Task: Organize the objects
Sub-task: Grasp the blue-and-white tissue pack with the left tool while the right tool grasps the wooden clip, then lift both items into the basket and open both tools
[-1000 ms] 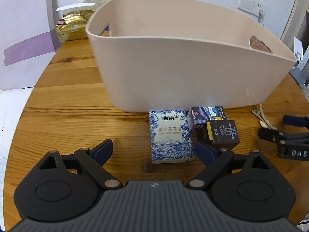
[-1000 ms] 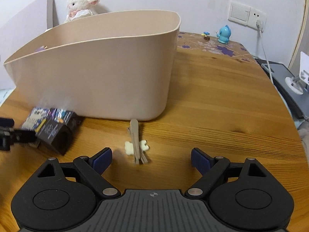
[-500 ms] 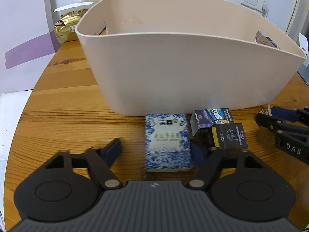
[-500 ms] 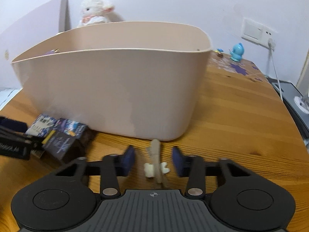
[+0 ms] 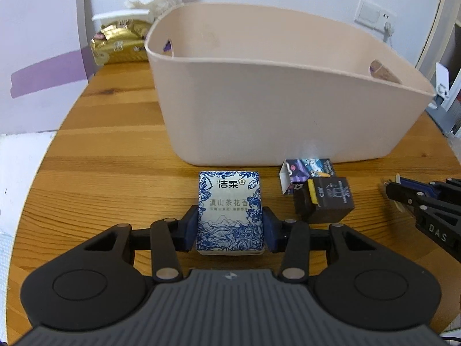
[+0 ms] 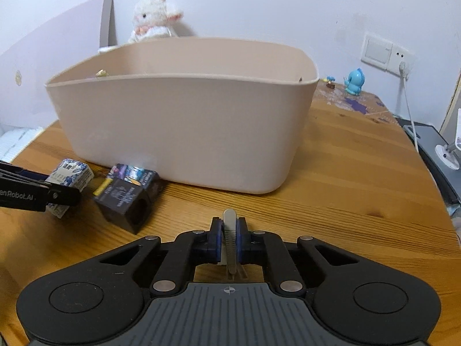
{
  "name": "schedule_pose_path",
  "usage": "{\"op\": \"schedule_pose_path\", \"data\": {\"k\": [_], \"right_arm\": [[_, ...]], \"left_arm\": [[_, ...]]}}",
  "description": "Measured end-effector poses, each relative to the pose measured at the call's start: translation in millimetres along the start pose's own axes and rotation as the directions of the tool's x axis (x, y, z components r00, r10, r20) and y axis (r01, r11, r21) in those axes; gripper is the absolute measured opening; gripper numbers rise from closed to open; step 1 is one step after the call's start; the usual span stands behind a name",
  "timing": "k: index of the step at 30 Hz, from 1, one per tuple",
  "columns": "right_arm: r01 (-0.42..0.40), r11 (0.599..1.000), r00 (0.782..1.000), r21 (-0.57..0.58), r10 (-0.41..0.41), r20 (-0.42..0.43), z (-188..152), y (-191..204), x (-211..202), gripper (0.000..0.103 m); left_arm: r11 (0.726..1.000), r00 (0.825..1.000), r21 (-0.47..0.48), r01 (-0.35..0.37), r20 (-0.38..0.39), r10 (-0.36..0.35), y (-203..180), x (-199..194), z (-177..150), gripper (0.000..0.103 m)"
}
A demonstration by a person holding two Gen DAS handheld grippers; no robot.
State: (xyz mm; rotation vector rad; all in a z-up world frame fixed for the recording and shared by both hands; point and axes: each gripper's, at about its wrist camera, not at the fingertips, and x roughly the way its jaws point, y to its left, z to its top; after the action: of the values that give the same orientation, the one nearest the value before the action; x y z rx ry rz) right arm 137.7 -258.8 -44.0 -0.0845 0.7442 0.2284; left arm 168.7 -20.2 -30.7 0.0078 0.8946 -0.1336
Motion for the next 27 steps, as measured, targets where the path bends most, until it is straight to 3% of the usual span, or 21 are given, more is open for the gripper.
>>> {"op": "schedule_pose_path", "data": {"k": [8, 16, 27], "right_arm": [[-0.009, 1.000, 0.995, 0.007, 0.008, 0.103, 10.7, 0.9, -44.1, 0.009], [-0.014, 1.000, 0.980, -0.001, 0.014, 0.201, 28.1, 1.9, -72.7, 0.009], [-0.004, 1.000, 0.949, -0.009, 0.006, 0.315, 72.0, 0.3, -86.3, 0.009]], "left_arm": [[1.000, 0.994, 0.016, -0.023, 0.105, 0.021, -0.1, -43.5, 0.5, 0.048], [0.998, 0.973, 0.046, -0.048, 0.228, 0.036, -5.7, -84.9, 15.9, 0.048], [0.996, 0.952, 0.068, -0.062, 0.304, 0.038, -10.2, -90.9, 52.1, 0.048]]}}
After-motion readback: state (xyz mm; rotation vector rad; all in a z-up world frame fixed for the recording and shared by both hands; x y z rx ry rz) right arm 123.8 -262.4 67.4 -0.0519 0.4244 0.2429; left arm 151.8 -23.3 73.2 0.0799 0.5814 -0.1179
